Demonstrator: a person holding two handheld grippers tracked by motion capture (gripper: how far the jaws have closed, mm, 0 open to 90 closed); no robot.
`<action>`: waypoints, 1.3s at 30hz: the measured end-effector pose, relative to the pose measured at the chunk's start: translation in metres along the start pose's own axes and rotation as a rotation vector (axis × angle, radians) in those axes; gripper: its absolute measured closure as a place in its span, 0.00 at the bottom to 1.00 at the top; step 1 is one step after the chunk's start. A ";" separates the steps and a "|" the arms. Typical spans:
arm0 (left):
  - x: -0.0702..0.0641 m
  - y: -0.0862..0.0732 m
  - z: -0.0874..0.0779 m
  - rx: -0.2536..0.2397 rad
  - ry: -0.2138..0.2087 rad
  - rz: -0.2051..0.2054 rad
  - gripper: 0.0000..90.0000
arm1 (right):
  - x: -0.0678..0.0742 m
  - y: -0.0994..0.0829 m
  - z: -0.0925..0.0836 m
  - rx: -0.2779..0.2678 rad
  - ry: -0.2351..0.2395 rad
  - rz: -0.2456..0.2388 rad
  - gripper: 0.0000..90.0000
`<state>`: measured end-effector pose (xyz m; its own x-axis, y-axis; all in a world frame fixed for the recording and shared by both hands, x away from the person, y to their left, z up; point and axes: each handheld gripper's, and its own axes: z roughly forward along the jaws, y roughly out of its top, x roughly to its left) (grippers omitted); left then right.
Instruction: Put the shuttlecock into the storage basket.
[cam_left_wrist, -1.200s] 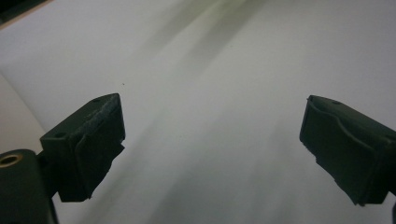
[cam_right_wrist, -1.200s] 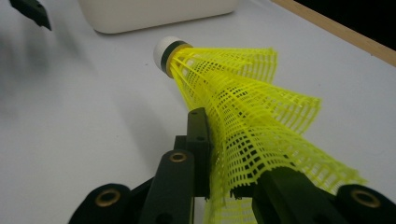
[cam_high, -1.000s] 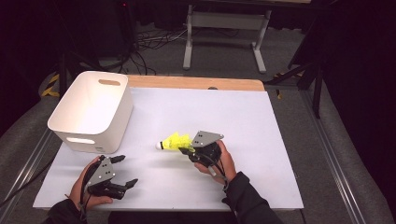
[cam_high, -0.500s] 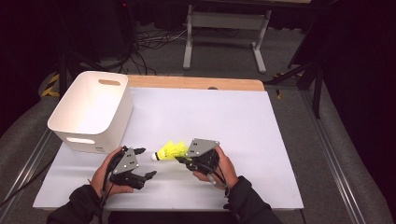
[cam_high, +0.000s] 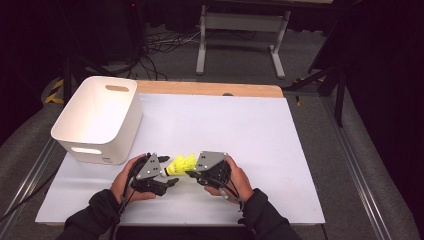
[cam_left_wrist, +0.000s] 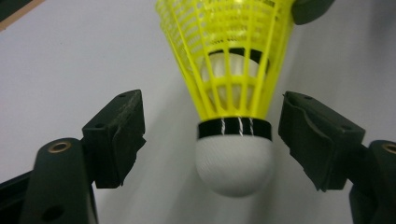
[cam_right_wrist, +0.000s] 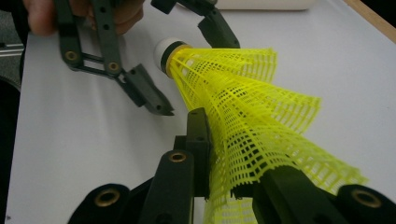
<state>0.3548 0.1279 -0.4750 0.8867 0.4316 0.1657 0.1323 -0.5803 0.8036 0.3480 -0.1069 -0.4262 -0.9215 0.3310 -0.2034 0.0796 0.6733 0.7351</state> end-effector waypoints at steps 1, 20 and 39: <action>0.001 0.002 0.003 0.010 -0.001 0.006 0.31 | 0.002 0.002 0.001 0.020 -0.003 -0.018 0.90; -0.001 0.016 0.022 0.035 -0.045 0.018 0.47 | 0.008 0.021 0.007 0.071 0.027 -0.103 0.85; -0.002 0.018 0.014 -0.091 -0.027 -0.012 0.56 | 0.003 0.026 -0.001 -0.017 0.078 -0.013 0.58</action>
<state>0.3614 0.1069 -0.4683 0.8971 0.4187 0.1409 0.1037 -0.5096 0.8541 0.3468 -0.0885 -0.4072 -0.9494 0.2688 -0.1625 0.0613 0.6658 0.7436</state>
